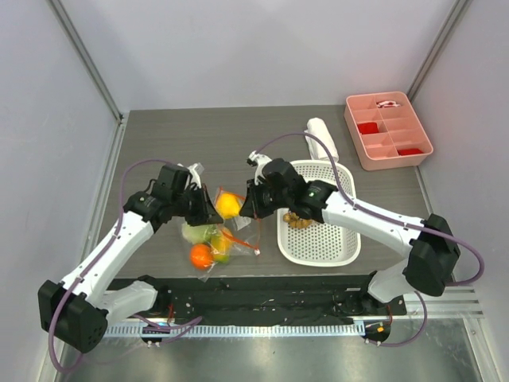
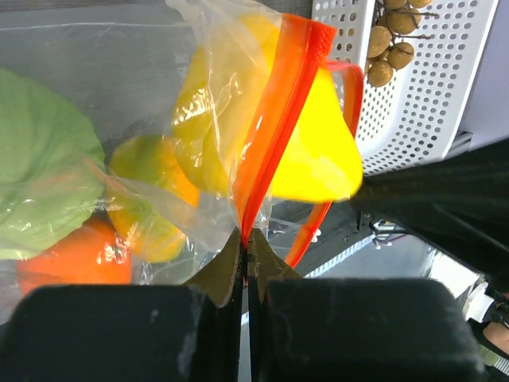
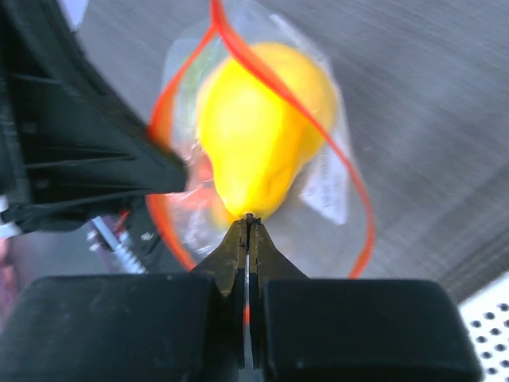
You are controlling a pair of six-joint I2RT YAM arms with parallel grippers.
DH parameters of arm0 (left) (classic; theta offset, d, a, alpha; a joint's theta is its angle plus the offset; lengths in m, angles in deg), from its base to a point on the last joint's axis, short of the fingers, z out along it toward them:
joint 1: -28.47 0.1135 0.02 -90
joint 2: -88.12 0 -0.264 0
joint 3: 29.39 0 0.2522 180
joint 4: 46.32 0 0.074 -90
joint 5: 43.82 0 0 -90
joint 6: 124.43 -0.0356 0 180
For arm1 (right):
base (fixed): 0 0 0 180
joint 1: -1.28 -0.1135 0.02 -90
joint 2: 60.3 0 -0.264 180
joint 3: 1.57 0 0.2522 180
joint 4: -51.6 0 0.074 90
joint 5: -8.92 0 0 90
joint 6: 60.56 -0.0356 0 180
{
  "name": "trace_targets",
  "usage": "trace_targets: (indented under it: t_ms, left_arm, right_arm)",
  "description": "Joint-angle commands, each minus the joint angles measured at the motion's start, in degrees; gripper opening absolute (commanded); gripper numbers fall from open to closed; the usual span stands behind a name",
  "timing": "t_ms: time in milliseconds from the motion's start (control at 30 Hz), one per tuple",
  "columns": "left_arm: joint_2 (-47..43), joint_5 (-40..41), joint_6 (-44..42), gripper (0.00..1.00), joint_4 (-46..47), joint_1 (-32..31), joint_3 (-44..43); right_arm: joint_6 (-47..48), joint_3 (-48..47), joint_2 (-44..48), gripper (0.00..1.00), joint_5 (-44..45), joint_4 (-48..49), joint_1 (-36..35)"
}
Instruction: Open the zip-top bag and remove the fake food
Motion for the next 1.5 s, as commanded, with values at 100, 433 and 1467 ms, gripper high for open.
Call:
trace_targets:
  t_ms: [100, 433, 1467]
  left_arm:
    - [-2.6, 3.1, 0.2, 0.0, 3.5, 0.1, 0.2]
    - [-0.2, 12.1, 1.2, 0.0, -0.9, 0.5, -3.5]
    - [-0.5, 5.1, 3.4, 0.0, -2.8, 0.5, -7.9]
  right_arm:
    - [-2.1, -9.1, -0.1, 0.01, -11.1, -16.0, -0.7]
    - [-2.5, -11.5, 15.1, 0.01, 2.2, -35.4, 2.7]
    - [-0.6, -21.3, 0.5, 0.67, 7.3, -28.3, 6.6]
